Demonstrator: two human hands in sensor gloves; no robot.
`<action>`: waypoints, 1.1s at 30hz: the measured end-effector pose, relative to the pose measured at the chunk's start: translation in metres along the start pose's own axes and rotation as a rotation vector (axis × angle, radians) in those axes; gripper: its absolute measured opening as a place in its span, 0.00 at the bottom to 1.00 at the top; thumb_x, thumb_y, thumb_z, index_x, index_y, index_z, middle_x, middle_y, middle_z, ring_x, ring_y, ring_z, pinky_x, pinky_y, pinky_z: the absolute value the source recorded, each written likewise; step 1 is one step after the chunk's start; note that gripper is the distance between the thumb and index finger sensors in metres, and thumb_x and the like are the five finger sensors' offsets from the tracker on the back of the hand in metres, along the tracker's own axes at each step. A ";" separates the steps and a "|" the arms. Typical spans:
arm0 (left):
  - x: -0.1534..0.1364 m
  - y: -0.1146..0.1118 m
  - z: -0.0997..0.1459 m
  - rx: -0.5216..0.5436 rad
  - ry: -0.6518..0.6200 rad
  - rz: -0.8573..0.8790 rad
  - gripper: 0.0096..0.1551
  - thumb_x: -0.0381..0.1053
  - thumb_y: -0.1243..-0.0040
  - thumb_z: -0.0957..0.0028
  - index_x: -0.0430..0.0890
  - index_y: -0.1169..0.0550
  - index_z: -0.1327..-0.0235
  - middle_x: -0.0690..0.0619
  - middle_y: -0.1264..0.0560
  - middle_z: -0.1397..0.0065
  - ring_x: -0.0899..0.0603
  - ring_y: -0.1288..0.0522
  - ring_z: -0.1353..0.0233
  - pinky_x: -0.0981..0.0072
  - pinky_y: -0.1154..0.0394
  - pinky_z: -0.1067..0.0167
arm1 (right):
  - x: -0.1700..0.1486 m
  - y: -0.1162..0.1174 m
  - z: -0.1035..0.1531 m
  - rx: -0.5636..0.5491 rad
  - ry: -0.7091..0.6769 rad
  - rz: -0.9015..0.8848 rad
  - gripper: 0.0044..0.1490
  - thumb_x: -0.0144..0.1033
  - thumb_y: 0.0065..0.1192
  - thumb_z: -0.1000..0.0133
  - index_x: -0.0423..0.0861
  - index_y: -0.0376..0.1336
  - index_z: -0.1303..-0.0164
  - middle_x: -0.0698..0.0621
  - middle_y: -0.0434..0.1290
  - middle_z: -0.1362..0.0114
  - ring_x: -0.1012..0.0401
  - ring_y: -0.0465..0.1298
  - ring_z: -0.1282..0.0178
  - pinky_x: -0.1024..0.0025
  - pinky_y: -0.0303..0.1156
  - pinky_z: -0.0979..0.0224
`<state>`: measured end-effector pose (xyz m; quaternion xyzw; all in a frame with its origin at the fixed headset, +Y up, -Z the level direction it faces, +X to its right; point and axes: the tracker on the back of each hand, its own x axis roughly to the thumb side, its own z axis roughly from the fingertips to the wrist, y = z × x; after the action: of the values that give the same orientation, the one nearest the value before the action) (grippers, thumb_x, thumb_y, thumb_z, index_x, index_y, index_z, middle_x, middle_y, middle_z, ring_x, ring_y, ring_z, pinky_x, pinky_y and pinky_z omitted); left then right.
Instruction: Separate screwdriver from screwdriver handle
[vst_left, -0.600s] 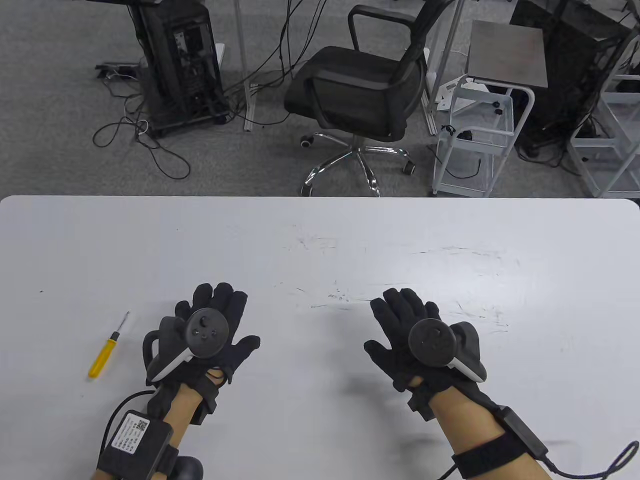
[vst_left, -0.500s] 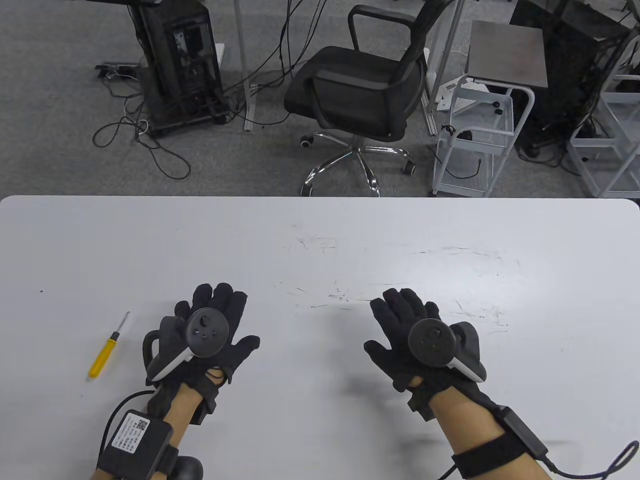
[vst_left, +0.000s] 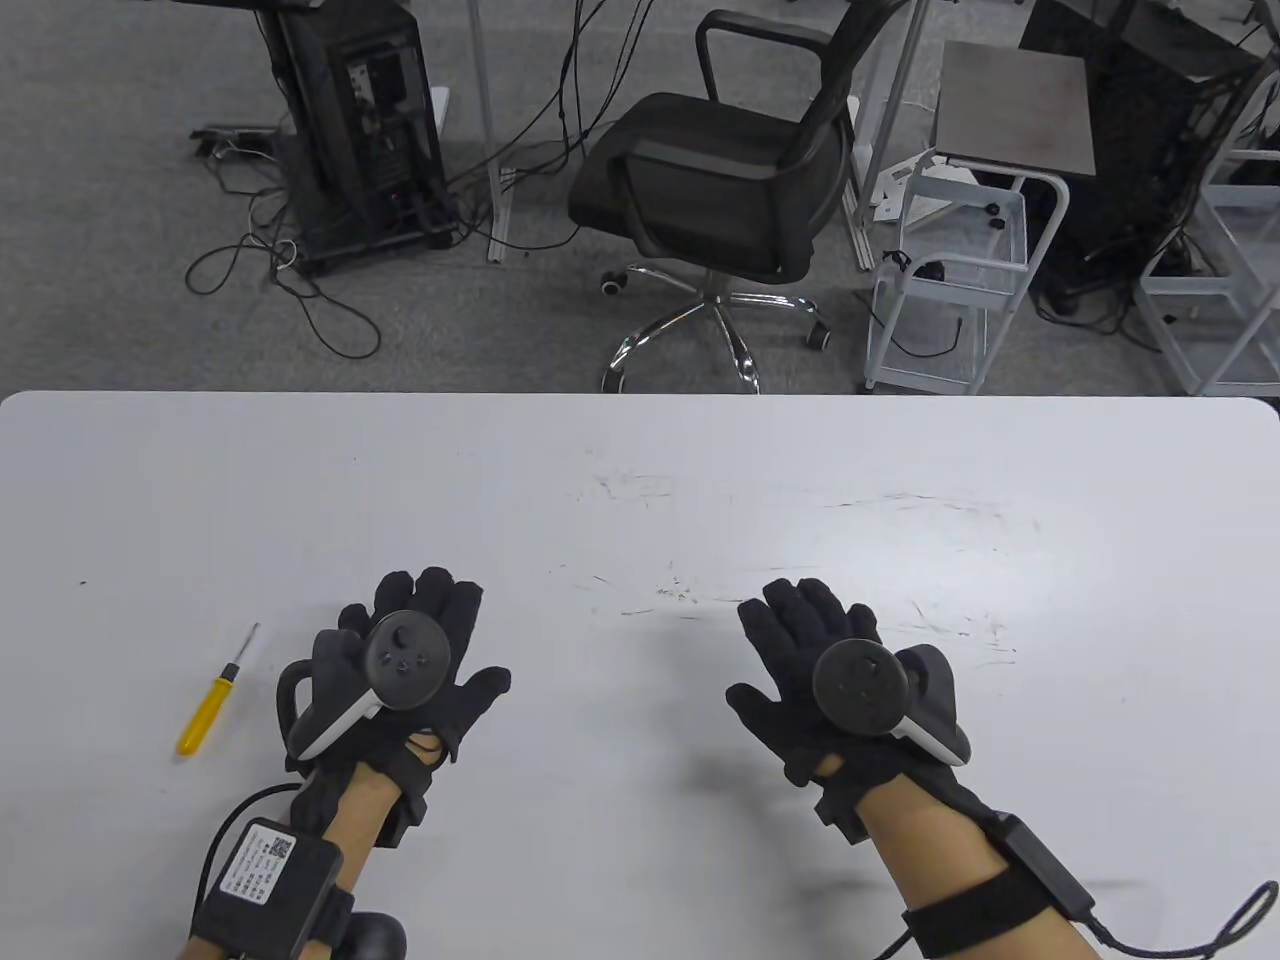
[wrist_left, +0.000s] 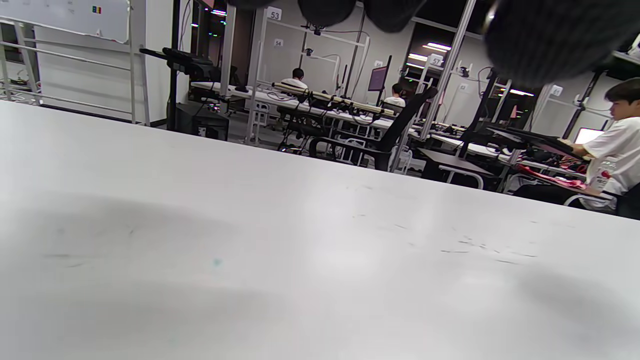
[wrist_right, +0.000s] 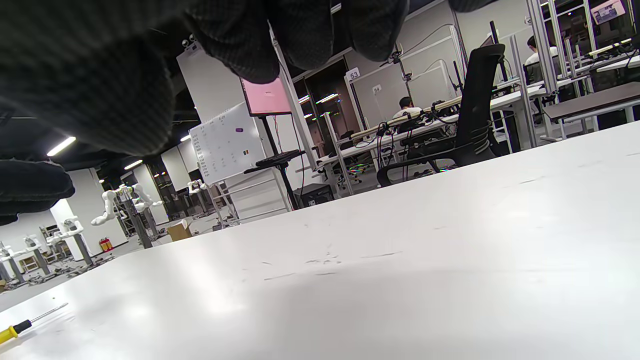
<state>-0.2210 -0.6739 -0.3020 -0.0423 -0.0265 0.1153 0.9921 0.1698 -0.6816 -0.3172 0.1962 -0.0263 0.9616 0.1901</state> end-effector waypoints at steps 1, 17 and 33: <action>-0.002 0.000 -0.001 0.000 0.014 0.001 0.52 0.75 0.41 0.55 0.62 0.46 0.19 0.57 0.53 0.14 0.34 0.55 0.11 0.31 0.54 0.21 | 0.000 0.000 0.000 0.001 0.001 0.000 0.52 0.61 0.69 0.42 0.51 0.50 0.15 0.53 0.44 0.11 0.39 0.45 0.10 0.28 0.40 0.20; -0.092 0.013 -0.002 0.061 0.430 0.088 0.52 0.73 0.38 0.55 0.57 0.43 0.20 0.53 0.47 0.16 0.34 0.46 0.14 0.35 0.48 0.22 | 0.000 -0.001 0.000 0.019 0.006 -0.005 0.52 0.61 0.69 0.42 0.51 0.50 0.15 0.53 0.44 0.11 0.39 0.45 0.10 0.27 0.40 0.20; -0.190 0.001 0.014 -0.003 0.825 0.165 0.46 0.61 0.31 0.52 0.54 0.39 0.23 0.51 0.42 0.19 0.35 0.37 0.21 0.40 0.38 0.26 | 0.000 -0.001 0.000 0.026 0.003 -0.011 0.51 0.61 0.70 0.42 0.51 0.51 0.15 0.53 0.44 0.11 0.39 0.45 0.10 0.27 0.39 0.20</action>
<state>-0.4067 -0.7154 -0.2966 -0.0882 0.3762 0.1679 0.9069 0.1706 -0.6807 -0.3173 0.1973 -0.0126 0.9611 0.1930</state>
